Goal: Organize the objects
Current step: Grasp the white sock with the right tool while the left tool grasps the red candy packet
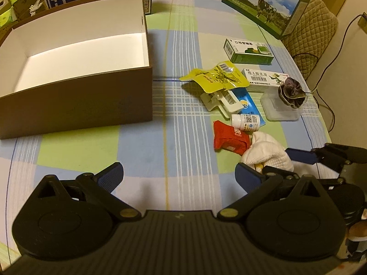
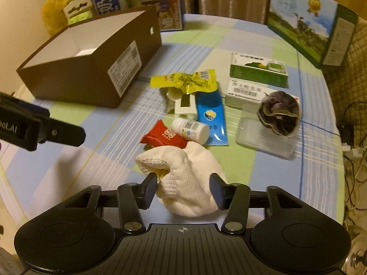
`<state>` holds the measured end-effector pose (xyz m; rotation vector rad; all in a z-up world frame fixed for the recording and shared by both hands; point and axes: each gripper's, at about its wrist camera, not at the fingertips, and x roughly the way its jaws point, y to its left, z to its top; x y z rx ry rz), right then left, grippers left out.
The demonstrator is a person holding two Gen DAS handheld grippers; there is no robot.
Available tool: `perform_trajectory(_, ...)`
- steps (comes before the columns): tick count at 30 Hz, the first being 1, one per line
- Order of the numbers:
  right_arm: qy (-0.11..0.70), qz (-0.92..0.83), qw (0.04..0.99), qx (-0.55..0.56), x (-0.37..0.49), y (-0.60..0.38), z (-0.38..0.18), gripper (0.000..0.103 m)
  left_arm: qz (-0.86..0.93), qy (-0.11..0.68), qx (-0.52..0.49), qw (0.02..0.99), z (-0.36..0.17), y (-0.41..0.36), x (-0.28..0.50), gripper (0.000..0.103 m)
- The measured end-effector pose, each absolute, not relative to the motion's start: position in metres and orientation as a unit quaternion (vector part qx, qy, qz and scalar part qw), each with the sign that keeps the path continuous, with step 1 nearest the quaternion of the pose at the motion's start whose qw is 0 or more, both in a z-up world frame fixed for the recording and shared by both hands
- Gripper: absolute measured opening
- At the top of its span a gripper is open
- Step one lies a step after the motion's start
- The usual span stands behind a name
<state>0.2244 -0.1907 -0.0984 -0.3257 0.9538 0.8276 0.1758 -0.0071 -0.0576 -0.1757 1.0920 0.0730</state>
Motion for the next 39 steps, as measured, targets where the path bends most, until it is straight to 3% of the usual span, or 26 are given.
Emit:
perform_trajectory(7, 0.442, 0.396, 0.791, -0.15, 0.224, -0.2, -0.096, 0.018, 0.022, 0.527, -0.081, 0.846, -0.069, -0.014, 0.184, 0.102)
perform_trajectory(8, 0.443, 0.391, 0.793, -0.149, 0.224, -0.203, -0.094, 0.007, 0.018, 0.527, -0.08, 0.846, -0.07, -0.016, 0.186, 0.102)
perform_trajectory(16, 0.457, 0.333, 0.815, -0.129, 0.241, -0.244, -0.087, 0.006, -0.03, 0.526, -0.071, 0.847, -0.087, -0.038, 0.207, 0.099)
perform_trajectory(23, 0.462, 0.283, 0.835, -0.099, 0.258, -0.28, -0.083, 0.006, -0.055, 0.52, -0.052, 0.851, -0.107, -0.062, 0.232, 0.09)
perform_trajectory(28, 0.464, 0.276, 0.838, -0.082, 0.263, -0.292, -0.082, 0.006, -0.065, 0.519, -0.035, 0.852, -0.118, -0.074, 0.246, 0.076)
perform_trajectory(30, 0.465, 0.278, 0.837, -0.077, 0.263, -0.294, -0.081, 0.006, -0.065, 0.521, -0.029, 0.85, -0.122, -0.076, 0.25, 0.063)
perform_trajectory(34, 0.467, 0.285, 0.834, -0.072, 0.264, -0.296, -0.081, 0.006, -0.061, 0.516, -0.02, 0.854, -0.126, -0.08, 0.252, 0.06)
perform_trajectory(39, 0.468, 0.297, 0.829, -0.072, 0.266, -0.299, -0.082, 0.006, -0.06, 0.508, -0.026, 0.859, -0.123, -0.082, 0.246, 0.042)
